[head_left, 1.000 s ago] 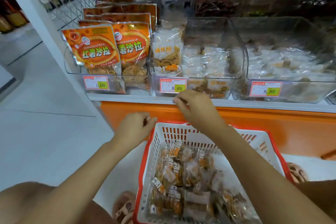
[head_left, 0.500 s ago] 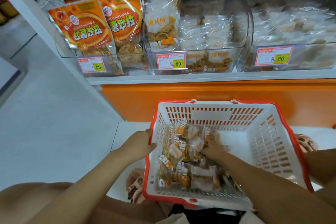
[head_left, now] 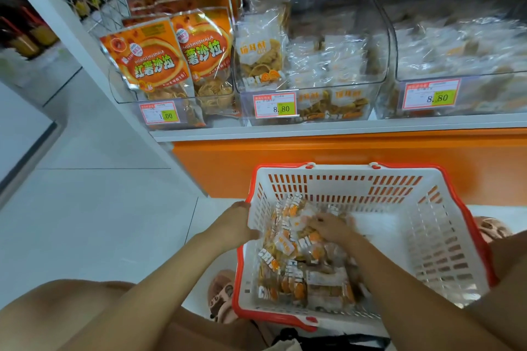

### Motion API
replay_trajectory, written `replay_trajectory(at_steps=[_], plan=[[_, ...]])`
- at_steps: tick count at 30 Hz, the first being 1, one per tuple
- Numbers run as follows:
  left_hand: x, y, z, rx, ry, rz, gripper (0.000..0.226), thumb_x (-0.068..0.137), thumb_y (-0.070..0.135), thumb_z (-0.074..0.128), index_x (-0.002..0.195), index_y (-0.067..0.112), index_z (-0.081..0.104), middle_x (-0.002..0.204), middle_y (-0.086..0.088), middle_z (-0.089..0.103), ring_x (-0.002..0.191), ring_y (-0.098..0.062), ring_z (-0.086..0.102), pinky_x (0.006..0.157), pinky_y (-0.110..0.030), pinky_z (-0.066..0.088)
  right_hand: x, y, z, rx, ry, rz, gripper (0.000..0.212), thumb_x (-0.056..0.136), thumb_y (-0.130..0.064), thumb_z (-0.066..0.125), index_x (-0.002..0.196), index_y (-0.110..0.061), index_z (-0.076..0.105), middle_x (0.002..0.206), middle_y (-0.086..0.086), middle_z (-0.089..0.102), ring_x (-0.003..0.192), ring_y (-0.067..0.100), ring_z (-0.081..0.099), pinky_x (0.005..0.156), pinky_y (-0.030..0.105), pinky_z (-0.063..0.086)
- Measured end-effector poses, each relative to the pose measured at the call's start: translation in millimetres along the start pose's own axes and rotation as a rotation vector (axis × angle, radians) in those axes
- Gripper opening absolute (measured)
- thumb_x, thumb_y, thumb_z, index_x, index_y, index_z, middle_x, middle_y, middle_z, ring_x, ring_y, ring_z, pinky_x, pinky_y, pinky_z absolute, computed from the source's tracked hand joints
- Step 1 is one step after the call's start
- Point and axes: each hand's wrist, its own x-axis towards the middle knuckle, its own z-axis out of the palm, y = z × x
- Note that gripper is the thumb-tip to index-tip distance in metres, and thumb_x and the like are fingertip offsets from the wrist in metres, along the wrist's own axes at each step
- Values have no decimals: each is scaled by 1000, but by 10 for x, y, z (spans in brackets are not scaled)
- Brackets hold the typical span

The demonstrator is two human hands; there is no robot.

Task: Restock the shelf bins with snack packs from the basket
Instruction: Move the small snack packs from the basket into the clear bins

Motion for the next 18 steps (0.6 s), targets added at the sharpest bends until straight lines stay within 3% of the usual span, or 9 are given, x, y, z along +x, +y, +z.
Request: replay_trajectory(at_steps=[3, 5, 7, 9, 10, 11, 13, 15, 18], plan=[[-17, 137, -7, -88, -12, -34, 85, 84, 54, 64, 148, 10, 30, 152, -5, 35, 134, -22, 41, 108, -30, 35, -217, -422, -118, 212, -17, -144, 41, 89, -50, 55, 92, -9, 56, 71, 7, 57, 54, 9, 54, 54, 22, 45], [-53, 244, -39, -249, -19, -24, 87, 82, 58, 62, 147, 8, 32, 149, -6, 39, 133, -21, 42, 108, -29, 35, -363, -692, -226, 237, -30, -290, 46, 88, -46, 62, 95, 0, 59, 81, 13, 64, 68, 18, 65, 64, 25, 53], [-113, 357, -96, -430, -50, 17, 79, 76, 57, 70, 136, 10, 49, 130, -3, 56, 119, -17, 54, 105, -36, 43, -532, -950, -325, 187, -18, -432, 59, 81, -50, 69, 99, 5, 58, 83, 14, 61, 74, 22, 61, 71, 29, 48], [-172, 450, -153, -497, -40, 136, 41, 78, 41, 76, 98, 8, 64, 89, 2, 61, 88, -8, 63, 100, -41, 48, -721, -1143, -401, 134, 22, -511, 68, 76, -59, 69, 91, 6, 55, 76, 12, 53, 68, 20, 51, 67, 33, 42], [-210, 513, -194, -542, -31, 186, 30, 81, 30, 75, 81, 5, 59, 75, 3, 54, 73, -4, 62, 96, -40, 50, -815, -1220, -422, 142, 52, -533, 64, 79, -58, 66, 83, 5, 55, 71, 11, 51, 64, 20, 48, 65, 32, 40], [-237, 569, -234, -590, -25, 222, 28, 83, 23, 74, 77, 3, 54, 70, 0, 53, 68, -3, 63, 94, -40, 52, -902, -1283, -443, 155, 92, -555, 62, 83, -56, 61, 78, 5, 55, 66, 10, 48, 61, 20, 45, 65, 31, 39], [-308, 680, -321, -643, -32, 286, 25, 82, 19, 74, 87, -3, 65, 82, -10, 68, 81, -13, 69, 91, -37, 54, -1081, -1424, -502, 147, 192, -557, 73, 85, -62, 50, 76, 10, 54, 62, 14, 45, 57, 24, 45, 69, 30, 42], [-393, 768, -419, -623, -19, 331, 26, 80, 21, 76, 95, 0, 71, 89, -12, 71, 85, -21, 68, 84, -35, 57, -1235, -1541, -584, 97, 278, -504, 81, 82, -72, 42, 70, 7, 52, 63, 21, 43, 58, 30, 50, 75, 34, 45], [-518, 882, -575, -609, -27, 389, 20, 80, 9, 74, 99, 4, 72, 84, -3, 75, 79, -12, 70, 70, -20, 54, -1387, -1642, -738, 80, 311, -453, 77, 74, -84, 37, 62, -9, 47, 61, 13, 44, 58, 22, 49, 74, 35, 46]])
